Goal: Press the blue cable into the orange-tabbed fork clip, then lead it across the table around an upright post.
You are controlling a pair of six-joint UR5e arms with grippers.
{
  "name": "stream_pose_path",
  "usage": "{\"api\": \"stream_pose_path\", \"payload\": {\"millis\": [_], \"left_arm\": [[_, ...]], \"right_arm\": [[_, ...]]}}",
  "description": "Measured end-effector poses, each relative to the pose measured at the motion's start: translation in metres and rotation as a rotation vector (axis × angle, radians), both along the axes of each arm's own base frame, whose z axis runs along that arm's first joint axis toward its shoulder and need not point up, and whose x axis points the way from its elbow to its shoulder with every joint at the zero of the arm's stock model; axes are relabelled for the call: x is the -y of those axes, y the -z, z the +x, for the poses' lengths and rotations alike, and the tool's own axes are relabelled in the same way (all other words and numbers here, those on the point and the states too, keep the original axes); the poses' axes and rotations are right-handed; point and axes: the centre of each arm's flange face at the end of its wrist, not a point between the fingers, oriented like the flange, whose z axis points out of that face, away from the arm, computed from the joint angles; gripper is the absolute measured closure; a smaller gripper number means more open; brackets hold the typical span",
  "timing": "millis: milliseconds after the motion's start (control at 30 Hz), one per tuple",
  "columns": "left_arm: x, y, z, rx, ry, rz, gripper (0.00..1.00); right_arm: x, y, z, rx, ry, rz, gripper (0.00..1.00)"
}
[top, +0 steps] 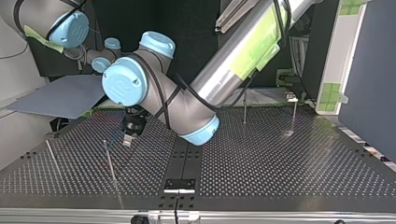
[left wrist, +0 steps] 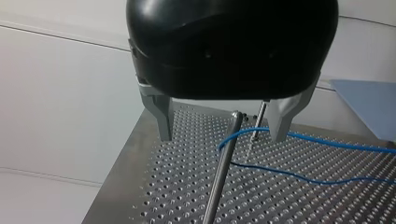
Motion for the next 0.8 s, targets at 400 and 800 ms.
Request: {"api": "stream_pose_path", "payload": {"millis": [400, 800], "left_arm": [[0.0, 0.0, 0.0, 0.0, 0.002, 0.0, 0.0], [-0.011, -0.008, -0.012, -0.01, 0.004, -0.002, 0.0]], "right_arm": [[0.0, 0.0, 0.0, 0.0, 0.001, 0.0, 1.0], [0.0, 0.0, 0.0, 0.0, -0.001, 0.002, 1.0]]}}
